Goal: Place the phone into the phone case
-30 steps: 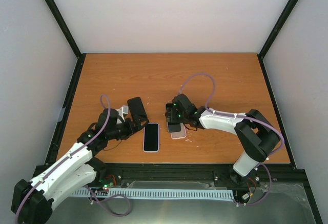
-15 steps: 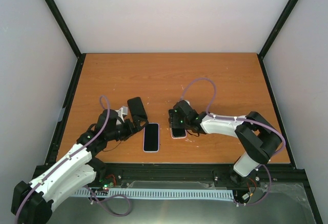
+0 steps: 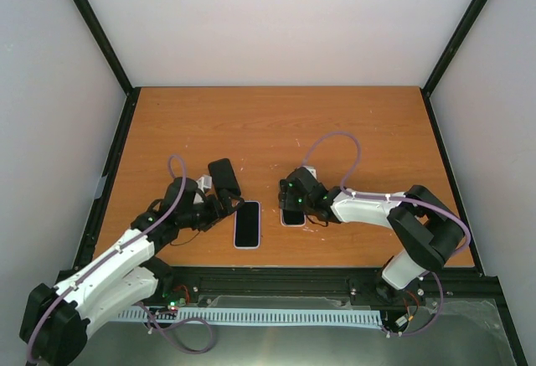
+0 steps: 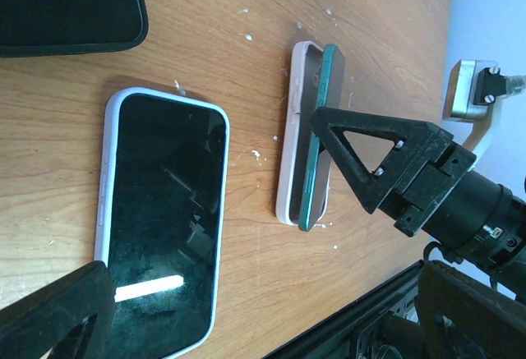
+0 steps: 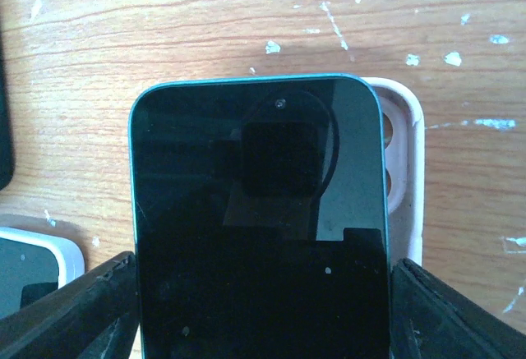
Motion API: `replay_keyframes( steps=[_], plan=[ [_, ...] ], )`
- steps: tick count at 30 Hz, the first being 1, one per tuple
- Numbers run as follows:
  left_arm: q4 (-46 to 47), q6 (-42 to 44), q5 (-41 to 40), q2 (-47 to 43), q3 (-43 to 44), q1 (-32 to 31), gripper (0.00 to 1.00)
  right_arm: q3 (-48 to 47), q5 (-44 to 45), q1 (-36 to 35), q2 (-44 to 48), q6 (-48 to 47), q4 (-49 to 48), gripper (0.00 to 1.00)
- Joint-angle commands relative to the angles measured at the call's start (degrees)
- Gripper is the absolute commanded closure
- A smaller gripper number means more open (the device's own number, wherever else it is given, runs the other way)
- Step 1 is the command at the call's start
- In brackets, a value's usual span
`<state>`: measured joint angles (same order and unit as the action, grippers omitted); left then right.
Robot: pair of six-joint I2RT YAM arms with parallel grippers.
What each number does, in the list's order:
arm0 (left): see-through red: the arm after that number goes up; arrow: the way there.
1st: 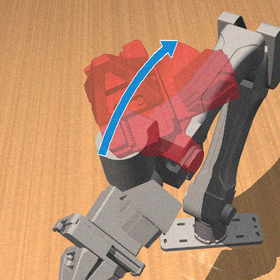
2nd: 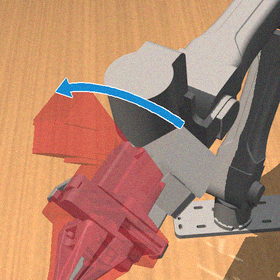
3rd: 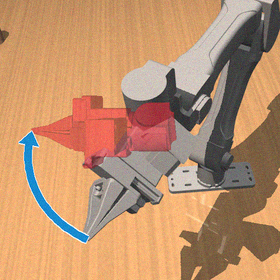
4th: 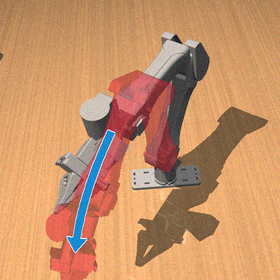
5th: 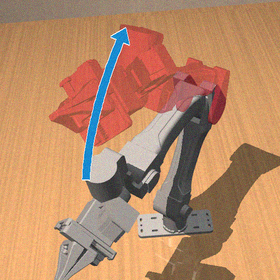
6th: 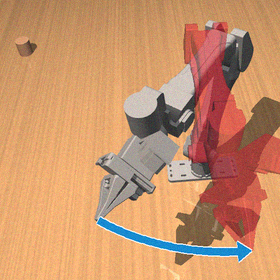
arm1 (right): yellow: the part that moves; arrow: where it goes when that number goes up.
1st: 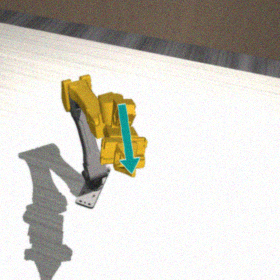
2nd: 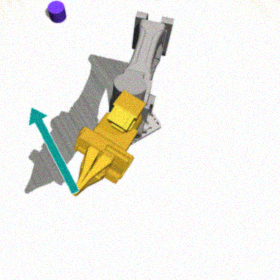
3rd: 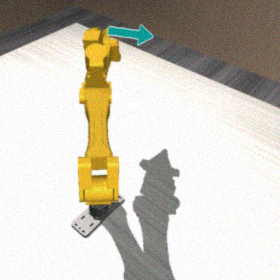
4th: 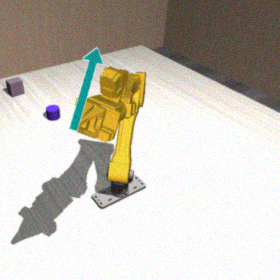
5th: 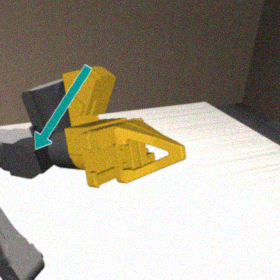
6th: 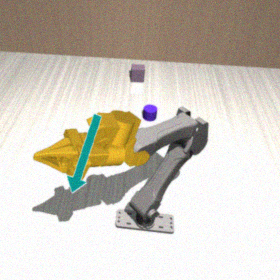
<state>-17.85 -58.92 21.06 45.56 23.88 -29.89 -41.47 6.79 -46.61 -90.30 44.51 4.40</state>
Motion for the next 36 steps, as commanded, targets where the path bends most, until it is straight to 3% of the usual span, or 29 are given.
replay_keyframes(
  steps=[1, 11, 16, 21, 30, 36],
  plan=[
    [1.2, 0.4, 0.4, 1.1, 1.6, 0.4, 0.01, 1.6, -0.6, -0.7, 1.0, 6.1, 4.2, 0.2],
    [1.0, 1.2, -1.4, 4.5, 3.7, 0.3, 0.01, -0.5, -2.8, -0.6, 0.8, 5.9, 4.6, 0.1],
    [1.3, 3.4, -2.5, 8.9, 6.8, 0.3, 0.06, -0.4, -1.7, -0.4, 4.4, 2.8, 5.9, 0.09],
    [2.0, 5.0, -3.8, 14.3, 10.7, 0.3, 0.09, 2.0, -2.3, 1.0, 8.8, 0.2, 5.2, 0.15],
    [7.2, 5.0, -2.7, 22.9, 14.4, 0.3, 0.15, 8.8, -9.2, 8.5, 10.9, -3.3, -1.4, 0.4],
    [9.7, 4.2, -2.1, 25.2, 15.5, 0.3, 0.17, 8.5, -15.9, 12.3, 5.1, -5.4, -6.7, 0.37]
  ],
)
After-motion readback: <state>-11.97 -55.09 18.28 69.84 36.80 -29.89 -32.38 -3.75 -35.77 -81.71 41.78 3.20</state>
